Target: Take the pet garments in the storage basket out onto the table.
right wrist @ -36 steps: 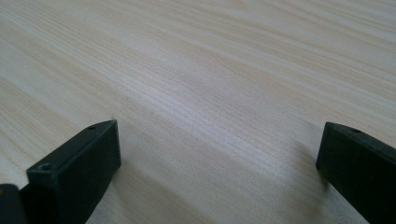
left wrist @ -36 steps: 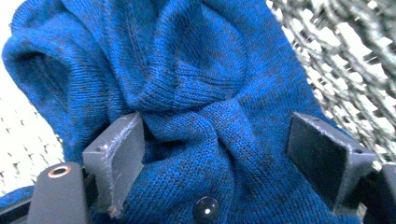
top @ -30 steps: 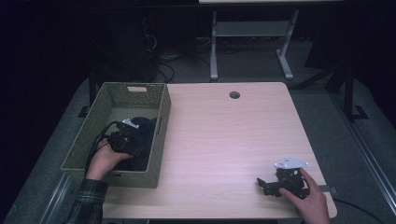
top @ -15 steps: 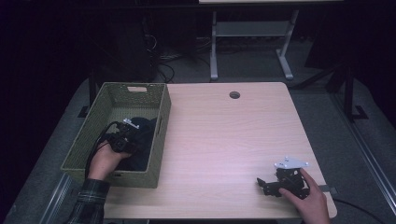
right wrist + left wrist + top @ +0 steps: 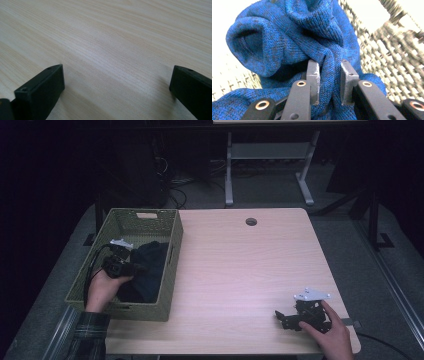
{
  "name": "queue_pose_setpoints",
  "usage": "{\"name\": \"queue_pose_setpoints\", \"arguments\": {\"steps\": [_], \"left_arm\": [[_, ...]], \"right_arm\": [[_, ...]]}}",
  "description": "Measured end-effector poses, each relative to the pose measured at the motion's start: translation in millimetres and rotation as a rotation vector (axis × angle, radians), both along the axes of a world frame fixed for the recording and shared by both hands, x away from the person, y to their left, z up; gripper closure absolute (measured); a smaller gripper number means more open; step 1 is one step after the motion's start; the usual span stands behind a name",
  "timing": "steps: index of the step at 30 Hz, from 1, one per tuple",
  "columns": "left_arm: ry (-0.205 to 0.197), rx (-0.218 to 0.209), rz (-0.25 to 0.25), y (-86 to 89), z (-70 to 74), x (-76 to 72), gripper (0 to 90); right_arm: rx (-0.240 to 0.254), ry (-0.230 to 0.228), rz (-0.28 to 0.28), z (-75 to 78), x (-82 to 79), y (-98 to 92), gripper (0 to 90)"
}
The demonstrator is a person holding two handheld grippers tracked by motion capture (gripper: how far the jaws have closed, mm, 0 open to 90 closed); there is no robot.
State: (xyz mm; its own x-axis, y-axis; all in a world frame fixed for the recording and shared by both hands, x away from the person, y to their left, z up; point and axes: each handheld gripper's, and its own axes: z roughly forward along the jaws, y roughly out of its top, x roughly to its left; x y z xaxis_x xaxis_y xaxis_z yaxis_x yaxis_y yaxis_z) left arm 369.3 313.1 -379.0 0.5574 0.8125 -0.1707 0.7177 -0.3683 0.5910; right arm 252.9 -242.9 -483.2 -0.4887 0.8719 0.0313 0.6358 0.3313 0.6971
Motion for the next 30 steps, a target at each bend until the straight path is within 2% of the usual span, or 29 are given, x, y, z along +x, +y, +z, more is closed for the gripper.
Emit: {"name": "queue_pose_setpoints", "arguments": {"steps": [11, 14, 23, 25, 30], "left_arm": [[-0.138, -0.143, 0.029, 12.6, 20.9, -7.8, 73.9], [-0.174, -0.176, 0.023, 14.9, 27.0, -9.7, 73.9], [-0.271, -0.234, 0.028, 20.3, 46.7, -17.5, 73.9], [-0.302, -0.260, 0.027, 22.9, 53.4, -19.7, 73.9], [-0.336, -0.300, 0.017, 24.3, 61.8, -22.4, 74.1]], "right_arm": [[-0.001, 0.000, 0.000, 0.0, 0.0, 0.0, 0.0], [0.000, 0.000, 0.000, 0.0, 0.0, 0.0, 0.0], [-0.001, -0.002, 0.002, 0.0, 0.5, 0.1, 0.0], [-0.002, -0.001, 0.002, 0.0, 0.5, 0.1, 0.0], [-0.002, -0.001, 0.001, 0.0, 0.8, 0.3, 0.0]]}}
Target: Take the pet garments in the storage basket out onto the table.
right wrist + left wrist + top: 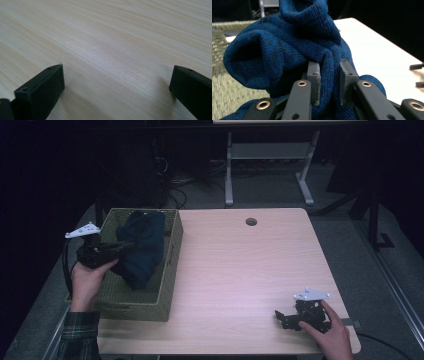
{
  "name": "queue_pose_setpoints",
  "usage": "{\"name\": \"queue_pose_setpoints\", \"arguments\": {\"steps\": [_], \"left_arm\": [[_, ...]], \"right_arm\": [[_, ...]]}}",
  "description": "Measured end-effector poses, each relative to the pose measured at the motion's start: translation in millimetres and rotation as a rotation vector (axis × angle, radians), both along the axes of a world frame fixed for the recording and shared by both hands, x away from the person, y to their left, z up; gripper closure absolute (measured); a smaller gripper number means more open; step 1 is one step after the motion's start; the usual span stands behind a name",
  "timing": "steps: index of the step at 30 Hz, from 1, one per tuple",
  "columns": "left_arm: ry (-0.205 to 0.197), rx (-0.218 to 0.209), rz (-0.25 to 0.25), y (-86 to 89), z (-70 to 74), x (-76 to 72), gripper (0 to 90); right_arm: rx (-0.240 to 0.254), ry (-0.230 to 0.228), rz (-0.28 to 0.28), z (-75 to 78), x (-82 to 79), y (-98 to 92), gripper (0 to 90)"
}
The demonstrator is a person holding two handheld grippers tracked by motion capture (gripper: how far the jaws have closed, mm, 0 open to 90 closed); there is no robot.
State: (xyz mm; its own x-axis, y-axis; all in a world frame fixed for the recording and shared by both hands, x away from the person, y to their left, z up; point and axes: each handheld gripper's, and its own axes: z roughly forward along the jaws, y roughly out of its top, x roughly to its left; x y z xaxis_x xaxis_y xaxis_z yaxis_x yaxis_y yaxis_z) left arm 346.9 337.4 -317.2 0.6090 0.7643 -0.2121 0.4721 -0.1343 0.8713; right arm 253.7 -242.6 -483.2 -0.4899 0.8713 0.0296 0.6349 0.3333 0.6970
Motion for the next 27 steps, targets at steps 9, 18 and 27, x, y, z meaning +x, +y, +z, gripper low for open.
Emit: {"name": "queue_pose_setpoints", "arguments": {"steps": [9, 18, 27], "left_arm": [[-0.060, -0.049, -0.058, -9.1, 19.9, -5.6, 74.3], [-0.088, -0.076, -0.128, -28.6, 32.6, -8.3, 74.4], [-0.117, -0.089, -0.189, -53.5, 45.0, -8.5, 74.6]], "right_arm": [[0.000, 0.001, -0.001, 0.0, 0.3, 0.2, 0.0], [0.000, 0.001, -0.002, 0.1, 0.3, 0.3, 0.0], [0.001, 0.002, -0.003, 0.1, 0.4, 0.5, 0.0]]}}
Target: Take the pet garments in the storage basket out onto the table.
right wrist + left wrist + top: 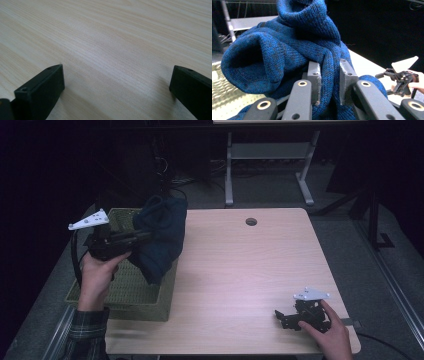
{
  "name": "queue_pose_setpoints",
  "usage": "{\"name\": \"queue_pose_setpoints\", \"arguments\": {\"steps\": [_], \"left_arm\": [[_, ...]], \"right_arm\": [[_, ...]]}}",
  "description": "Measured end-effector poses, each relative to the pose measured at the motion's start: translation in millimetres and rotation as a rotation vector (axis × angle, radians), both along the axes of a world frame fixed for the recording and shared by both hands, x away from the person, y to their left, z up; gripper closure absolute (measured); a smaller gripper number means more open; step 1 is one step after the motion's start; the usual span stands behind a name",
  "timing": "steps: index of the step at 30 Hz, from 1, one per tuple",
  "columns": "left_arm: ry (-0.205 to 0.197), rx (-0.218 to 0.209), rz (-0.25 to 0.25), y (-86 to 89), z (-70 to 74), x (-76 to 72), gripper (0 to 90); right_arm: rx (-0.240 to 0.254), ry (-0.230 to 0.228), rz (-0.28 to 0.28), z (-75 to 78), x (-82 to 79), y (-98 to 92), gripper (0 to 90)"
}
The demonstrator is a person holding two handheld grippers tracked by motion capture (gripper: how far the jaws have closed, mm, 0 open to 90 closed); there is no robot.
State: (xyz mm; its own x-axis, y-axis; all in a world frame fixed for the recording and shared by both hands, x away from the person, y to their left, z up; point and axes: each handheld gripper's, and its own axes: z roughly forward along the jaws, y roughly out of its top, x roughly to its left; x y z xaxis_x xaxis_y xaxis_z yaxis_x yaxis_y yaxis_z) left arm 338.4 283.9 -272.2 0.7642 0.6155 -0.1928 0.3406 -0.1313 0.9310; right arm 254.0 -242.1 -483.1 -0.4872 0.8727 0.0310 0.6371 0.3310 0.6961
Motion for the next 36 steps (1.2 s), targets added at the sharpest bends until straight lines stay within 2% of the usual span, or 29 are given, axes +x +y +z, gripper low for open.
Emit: {"name": "queue_pose_setpoints", "arguments": {"steps": [18, 20, 32, 36], "left_arm": [[-0.041, -0.001, -0.109, -56.3, 9.6, 7.4, 74.7], [-0.039, 0.001, -0.130, -66.9, 8.9, 9.1, 74.8], [-0.021, 0.033, -0.196, -104.3, -0.6, 15.7, 74.8], [-0.019, 0.038, -0.209, -112.2, -3.0, 17.2, 74.8]], "right_arm": [[0.000, 0.001, 0.000, 0.1, 0.0, 0.1, 0.0], [0.000, 0.001, -0.001, 0.1, 0.0, 0.1, 0.0], [0.001, 0.001, -0.001, 0.1, 0.0, 0.2, 0.0], [0.000, -0.001, 0.000, 0.1, 0.1, 0.1, 0.0]]}}
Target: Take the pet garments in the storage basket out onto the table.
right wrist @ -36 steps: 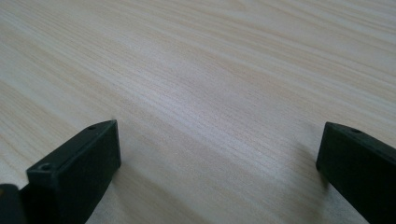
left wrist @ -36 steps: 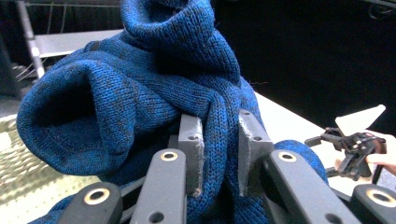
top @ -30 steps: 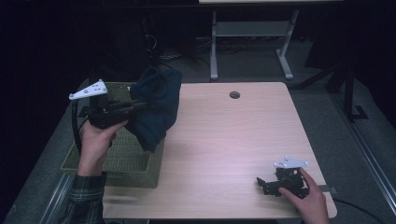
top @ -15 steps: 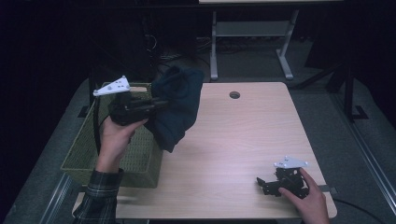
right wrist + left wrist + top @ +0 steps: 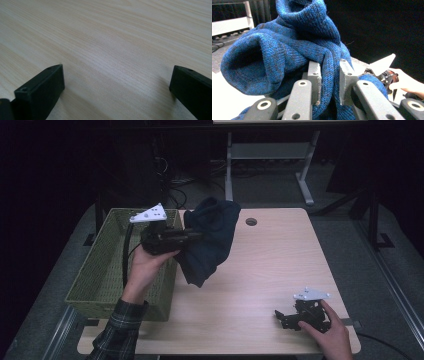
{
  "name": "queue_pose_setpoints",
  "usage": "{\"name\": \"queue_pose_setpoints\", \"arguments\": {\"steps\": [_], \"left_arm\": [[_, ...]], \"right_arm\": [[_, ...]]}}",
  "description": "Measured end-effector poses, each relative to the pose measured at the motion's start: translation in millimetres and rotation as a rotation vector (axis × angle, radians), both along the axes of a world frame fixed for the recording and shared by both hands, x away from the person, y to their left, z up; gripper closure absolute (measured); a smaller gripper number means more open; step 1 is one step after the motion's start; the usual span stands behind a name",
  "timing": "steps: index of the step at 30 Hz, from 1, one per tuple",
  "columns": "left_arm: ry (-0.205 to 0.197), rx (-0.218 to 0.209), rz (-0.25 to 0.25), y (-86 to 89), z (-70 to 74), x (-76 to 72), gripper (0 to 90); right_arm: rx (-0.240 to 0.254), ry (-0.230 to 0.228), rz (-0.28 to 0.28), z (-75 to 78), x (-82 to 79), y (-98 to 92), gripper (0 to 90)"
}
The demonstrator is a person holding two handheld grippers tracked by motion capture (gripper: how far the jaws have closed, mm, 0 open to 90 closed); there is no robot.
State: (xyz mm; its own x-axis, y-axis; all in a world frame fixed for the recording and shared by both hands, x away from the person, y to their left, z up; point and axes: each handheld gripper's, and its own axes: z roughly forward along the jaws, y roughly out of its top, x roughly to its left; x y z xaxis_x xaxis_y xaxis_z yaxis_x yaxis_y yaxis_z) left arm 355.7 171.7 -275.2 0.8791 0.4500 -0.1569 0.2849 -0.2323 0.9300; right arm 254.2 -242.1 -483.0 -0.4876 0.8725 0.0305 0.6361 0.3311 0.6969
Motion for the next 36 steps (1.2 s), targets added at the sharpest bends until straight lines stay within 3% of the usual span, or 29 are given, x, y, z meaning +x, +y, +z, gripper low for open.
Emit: {"name": "queue_pose_setpoints", "arguments": {"steps": [10, 36], "left_arm": [[0.019, 0.033, -0.042, -28.6, -12.7, 5.0, 74.8], [0.116, 0.153, -0.128, -98.5, -77.7, 23.5, 74.7]], "right_arm": [[0.000, 0.000, 0.001, 0.0, 0.0, 0.0, 0.0], [0.000, -0.002, 0.004, -0.1, 0.1, -0.1, 0.0]]}}
